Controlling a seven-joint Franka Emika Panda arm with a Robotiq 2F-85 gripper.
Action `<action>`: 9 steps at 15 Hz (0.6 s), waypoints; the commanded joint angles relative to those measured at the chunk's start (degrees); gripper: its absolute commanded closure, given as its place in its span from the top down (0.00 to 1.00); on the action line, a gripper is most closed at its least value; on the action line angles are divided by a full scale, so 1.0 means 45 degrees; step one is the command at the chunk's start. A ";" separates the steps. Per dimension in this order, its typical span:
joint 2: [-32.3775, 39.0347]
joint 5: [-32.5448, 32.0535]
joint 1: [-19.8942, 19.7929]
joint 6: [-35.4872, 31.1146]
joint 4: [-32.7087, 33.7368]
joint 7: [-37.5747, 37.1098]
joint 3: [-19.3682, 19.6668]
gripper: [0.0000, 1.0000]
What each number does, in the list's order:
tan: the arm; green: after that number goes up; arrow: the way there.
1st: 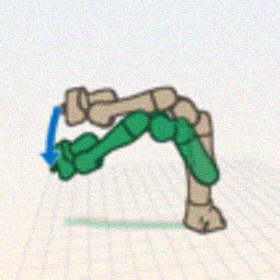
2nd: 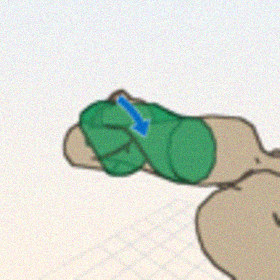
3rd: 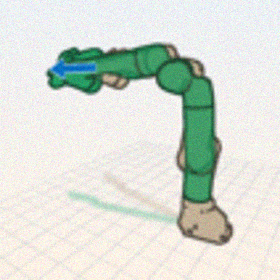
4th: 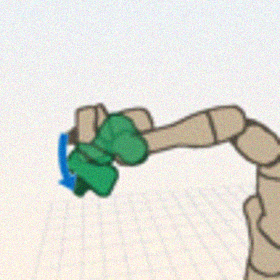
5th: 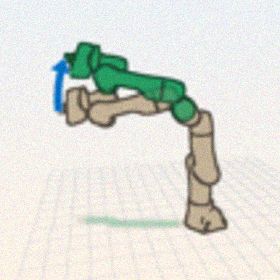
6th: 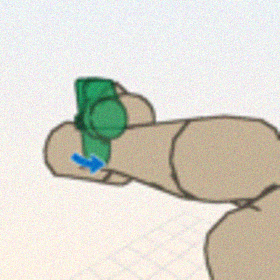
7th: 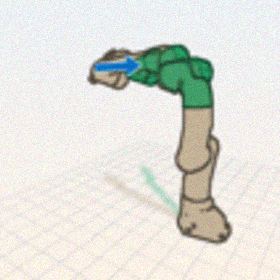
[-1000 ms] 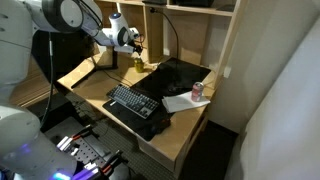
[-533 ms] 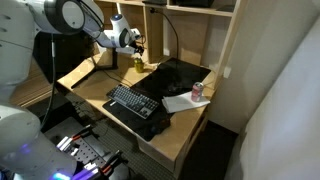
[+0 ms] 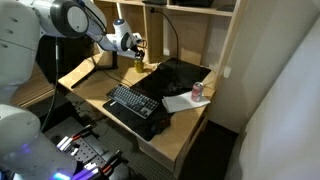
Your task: Move the mouse to the bottom of the table, the take the two cans and put them on the paper
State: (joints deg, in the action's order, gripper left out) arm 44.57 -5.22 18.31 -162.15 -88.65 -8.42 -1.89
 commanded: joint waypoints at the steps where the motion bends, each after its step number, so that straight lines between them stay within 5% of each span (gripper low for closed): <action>1: -0.0014 0.0046 -0.0005 0.0032 0.0023 0.0046 -0.0003 1.00; 9: 0.0340 0.0416 -0.0350 0.0152 0.0224 0.0207 -0.0406 1.00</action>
State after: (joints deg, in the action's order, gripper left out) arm 45.29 -4.83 18.02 -162.21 -88.51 -8.45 -1.96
